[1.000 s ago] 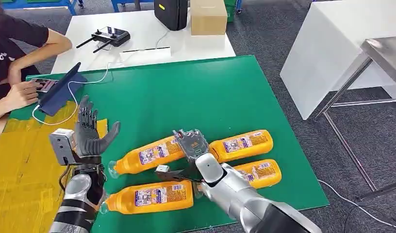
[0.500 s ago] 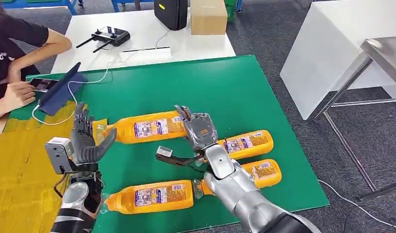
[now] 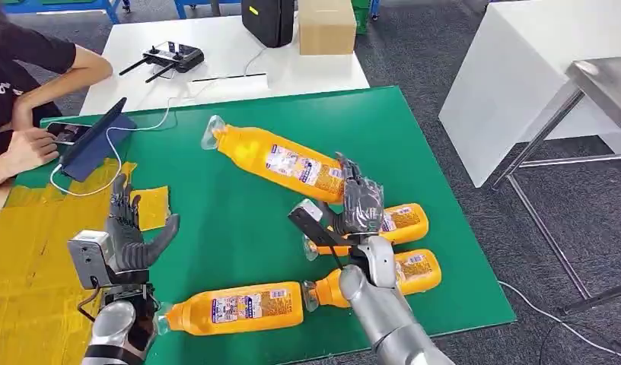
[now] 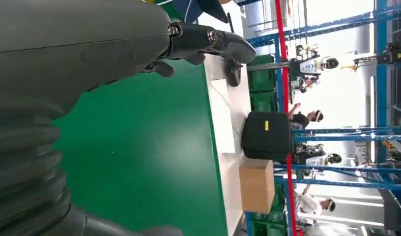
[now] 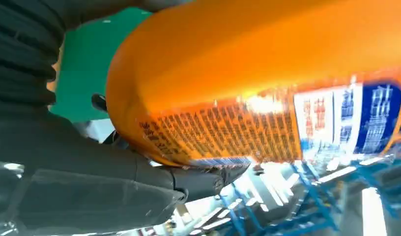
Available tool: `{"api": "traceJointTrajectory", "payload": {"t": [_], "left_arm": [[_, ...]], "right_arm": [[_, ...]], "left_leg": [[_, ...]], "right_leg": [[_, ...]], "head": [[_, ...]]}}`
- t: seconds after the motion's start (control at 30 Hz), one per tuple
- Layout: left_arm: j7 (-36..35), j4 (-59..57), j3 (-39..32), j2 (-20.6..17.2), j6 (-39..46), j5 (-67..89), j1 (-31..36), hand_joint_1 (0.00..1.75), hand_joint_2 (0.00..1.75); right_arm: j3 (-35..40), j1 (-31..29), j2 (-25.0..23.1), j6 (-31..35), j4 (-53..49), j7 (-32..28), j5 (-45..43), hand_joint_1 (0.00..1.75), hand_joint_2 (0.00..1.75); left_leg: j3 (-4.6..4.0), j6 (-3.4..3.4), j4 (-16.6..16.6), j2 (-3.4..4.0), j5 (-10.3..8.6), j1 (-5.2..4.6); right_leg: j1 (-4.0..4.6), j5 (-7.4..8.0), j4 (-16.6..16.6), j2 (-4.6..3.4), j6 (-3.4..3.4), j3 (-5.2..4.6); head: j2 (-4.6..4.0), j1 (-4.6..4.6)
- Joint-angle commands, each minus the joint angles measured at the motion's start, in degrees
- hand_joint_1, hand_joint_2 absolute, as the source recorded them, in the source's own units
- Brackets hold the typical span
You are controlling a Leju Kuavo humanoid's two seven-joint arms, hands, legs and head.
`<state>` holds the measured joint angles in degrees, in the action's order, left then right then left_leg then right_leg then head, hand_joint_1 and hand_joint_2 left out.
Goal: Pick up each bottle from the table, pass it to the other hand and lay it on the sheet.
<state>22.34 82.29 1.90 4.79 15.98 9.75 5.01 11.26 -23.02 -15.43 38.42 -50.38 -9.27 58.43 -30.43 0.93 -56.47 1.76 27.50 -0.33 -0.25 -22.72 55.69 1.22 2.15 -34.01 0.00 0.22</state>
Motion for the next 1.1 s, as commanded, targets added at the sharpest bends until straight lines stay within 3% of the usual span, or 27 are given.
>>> {"api": "traceJointTrajectory", "payload": {"t": [0.03, 0.83, 0.9, 0.97, 1.1], "left_arm": [[-0.58, -0.05, -0.17, 0.19, -0.35, 0.25, 0.43, 0.00, 1.75], [-1.03, 0.05, 0.06, 0.22, -0.97, 0.40, 0.46, 0.00, 1.75], [-1.62, 0.06, 0.34, 0.19, -4.09, -2.26, 0.48, 0.00, 1.75], [-2.65, -0.74, 1.33, -1.01, -18.10, -15.29, 0.47, 0.00, 1.75], [-2.63, -4.42, 4.42, -2.56, -28.66, -22.10, 2.20, 0.00, 1.75]], "right_arm": [[-2.30, 0.35, 2.64, 1.58, 0.23, 0.94, -0.30, 1.75, 1.75], [-2.24, 0.24, 2.75, 1.58, 1.30, 2.13, -1.05, 1.75, 1.75], [-1.12, -0.01, 2.86, 0.73, 2.37, 0.37, -5.24, 1.75, 1.75], [0.63, -0.43, 2.16, -7.16, 2.74, -5.69, -16.62, 1.75, 1.75], [4.38, -1.39, 1.17, -16.37, 3.46, -11.47, -30.36, 1.75, 1.75]], "left_leg": [[0.10, -0.07, 0.00, -0.23, 0.03, 0.07], [0.14, -0.08, -0.02, -0.20, 0.05, 0.09], [0.06, -0.05, 0.00, -0.16, 0.01, 0.05], [0.09, -0.05, 0.01, -0.15, 0.03, 0.06], [0.15, -0.09, 0.00, -0.09, 0.06, 0.08]], "right_leg": [[0.05, -0.06, -0.02, 0.03, -0.03, 0.15], [0.06, -0.06, -0.01, -0.04, -0.03, 0.17], [0.03, -0.03, -0.01, 0.00, -0.01, 0.08], [0.03, -0.03, -0.02, -0.03, -0.02, 0.11], [0.05, -0.04, 0.00, -0.14, -0.04, 0.14]], "head": [[0.00, 0.00], [0.00, -0.02], [0.00, -0.02], [0.00, -0.02], [0.00, -0.02]]}}
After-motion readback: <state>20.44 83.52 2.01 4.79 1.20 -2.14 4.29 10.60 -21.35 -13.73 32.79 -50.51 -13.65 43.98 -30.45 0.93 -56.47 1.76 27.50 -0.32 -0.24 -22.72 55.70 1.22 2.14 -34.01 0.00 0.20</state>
